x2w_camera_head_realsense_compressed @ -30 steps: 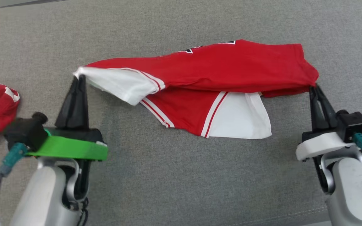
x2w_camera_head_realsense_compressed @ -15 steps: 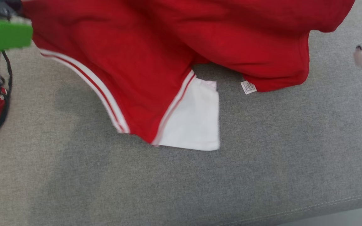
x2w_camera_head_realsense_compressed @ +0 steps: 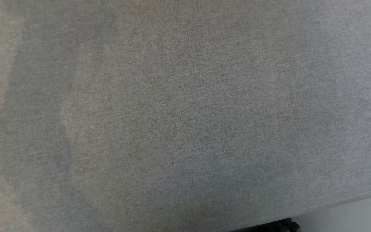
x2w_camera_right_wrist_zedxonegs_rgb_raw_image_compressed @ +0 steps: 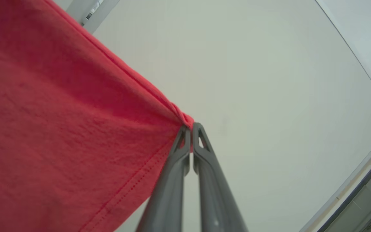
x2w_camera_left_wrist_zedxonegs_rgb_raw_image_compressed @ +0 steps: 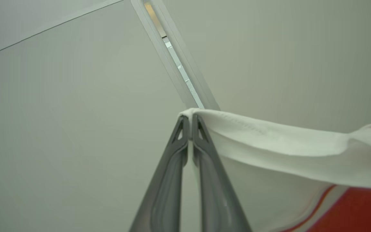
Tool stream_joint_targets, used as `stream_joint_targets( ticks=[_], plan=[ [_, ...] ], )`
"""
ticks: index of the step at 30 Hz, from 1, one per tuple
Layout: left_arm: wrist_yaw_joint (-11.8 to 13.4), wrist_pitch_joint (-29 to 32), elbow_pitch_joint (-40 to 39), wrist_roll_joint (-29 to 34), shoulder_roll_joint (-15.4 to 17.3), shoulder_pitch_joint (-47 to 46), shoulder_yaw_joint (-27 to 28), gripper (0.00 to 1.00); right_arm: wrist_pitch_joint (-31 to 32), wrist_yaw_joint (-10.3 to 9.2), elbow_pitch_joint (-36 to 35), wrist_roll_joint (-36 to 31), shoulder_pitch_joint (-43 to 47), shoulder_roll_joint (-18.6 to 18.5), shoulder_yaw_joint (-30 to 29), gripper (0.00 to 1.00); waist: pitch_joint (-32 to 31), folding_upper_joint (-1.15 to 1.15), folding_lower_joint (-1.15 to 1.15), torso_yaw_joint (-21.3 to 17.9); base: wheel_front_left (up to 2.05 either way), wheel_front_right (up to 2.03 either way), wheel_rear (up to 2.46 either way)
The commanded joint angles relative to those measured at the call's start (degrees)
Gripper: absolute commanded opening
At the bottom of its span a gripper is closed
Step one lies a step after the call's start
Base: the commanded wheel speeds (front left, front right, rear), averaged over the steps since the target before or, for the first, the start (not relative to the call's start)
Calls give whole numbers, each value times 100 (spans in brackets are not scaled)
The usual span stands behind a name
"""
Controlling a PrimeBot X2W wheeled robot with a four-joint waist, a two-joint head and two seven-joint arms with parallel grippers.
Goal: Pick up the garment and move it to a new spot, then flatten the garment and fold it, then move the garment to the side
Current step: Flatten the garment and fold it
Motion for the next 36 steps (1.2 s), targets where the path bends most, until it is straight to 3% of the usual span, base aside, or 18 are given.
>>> stream_joint_targets(
  ticks=[1,7,13,19,26,31,36],
  plan=[
    [25,-321,219,137,-65,-324,-36,0,-101,-12,115,-157,-240,-13,-19,0,525,0,-1,-51,0,0,0],
    [29,-1436,1017,198,-371,-955,-129,0,-275,-12,337,-572,-740,-82,171,0,931,0,-1,162,0,0,0],
    [-40,-1617,730,-317,-442,195,39,0,-291,-12,292,-501,-174,-239,466,0,1122,0,-1,469,0,0,0],
    [-77,-1609,-721,-888,-299,2625,413,0,-294,-12,-239,-273,1012,-666,516,0,893,0,-1,739,0,0,0],
    [-5,-1602,-2406,-1665,-480,5682,657,0,-295,-13,-1295,-141,3351,-1049,-508,0,134,0,-1,945,0,0,0],
    [278,-1395,-3355,-2002,-474,7505,557,0,-295,-13,-1964,-210,5261,-759,-1286,0,-412,0,-1,901,0,0,0],
    [614,-1228,-3914,-2199,-460,8904,518,0,-295,-13,-2360,-296,6576,-384,-1661,0,-865,0,-1,773,0,0,0]
  ],
)
